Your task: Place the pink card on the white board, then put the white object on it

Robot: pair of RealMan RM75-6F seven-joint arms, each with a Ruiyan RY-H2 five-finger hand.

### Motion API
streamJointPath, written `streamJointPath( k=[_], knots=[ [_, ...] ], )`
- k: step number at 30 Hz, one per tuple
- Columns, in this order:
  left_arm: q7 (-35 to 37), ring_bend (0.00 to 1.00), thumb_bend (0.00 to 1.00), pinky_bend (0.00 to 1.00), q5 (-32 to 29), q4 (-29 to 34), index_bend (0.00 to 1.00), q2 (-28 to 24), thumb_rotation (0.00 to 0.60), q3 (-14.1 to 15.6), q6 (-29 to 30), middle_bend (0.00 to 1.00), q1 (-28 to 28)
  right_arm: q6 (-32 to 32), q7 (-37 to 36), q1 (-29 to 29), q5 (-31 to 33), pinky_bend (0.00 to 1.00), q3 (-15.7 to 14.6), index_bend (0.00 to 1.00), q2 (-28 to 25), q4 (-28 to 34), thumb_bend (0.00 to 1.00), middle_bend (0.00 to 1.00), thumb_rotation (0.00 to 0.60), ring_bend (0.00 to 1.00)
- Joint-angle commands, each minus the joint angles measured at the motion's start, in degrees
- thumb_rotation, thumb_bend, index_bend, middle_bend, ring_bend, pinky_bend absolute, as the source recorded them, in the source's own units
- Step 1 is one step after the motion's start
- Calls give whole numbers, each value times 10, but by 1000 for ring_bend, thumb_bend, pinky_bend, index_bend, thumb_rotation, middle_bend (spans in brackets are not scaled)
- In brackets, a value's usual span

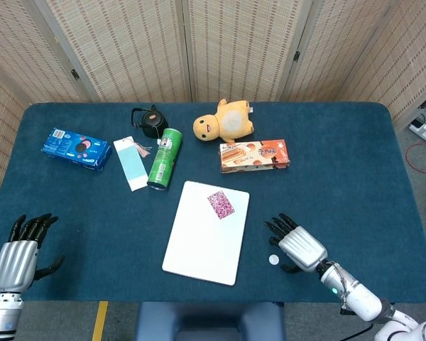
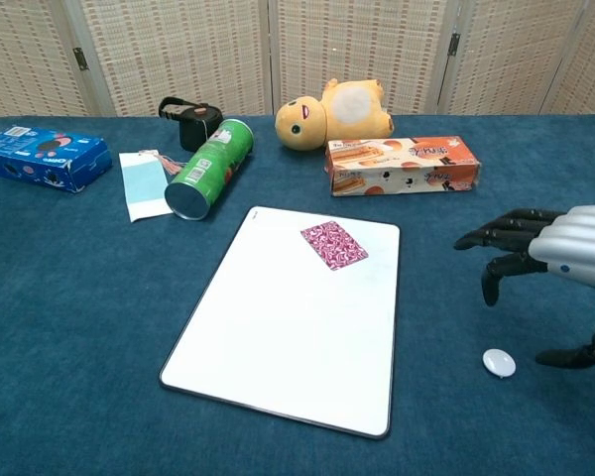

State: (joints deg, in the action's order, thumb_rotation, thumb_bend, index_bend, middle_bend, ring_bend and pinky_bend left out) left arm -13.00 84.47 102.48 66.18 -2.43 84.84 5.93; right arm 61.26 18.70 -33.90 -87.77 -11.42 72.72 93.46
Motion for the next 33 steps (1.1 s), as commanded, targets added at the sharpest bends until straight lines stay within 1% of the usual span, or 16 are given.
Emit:
streamJointPath(
  k=[1,10,23,33],
  knots=[
    [2,173,295,0,0,-1,184,0,600,1,1,169,-1,-7,6,8,-6,0,-1,363,15,-14,274,90,457,27],
    [15,173,295,0,0,-10,184,0,600,4,4,169,-6,-39,18,12,1,0,14,366,45,-41,274,90,458,25],
    [24,172,295,0,-1,-17,184,1,600,3,2,169,-7,-68,23,11,10,0,32,400,60,-57,276,100,463,28],
    [25,172,294,0,-3,-21,184,3,600,3,-1,169,-6,-75,20,14,12,0,41,434,65,-65,361,123,466,31]
  ],
)
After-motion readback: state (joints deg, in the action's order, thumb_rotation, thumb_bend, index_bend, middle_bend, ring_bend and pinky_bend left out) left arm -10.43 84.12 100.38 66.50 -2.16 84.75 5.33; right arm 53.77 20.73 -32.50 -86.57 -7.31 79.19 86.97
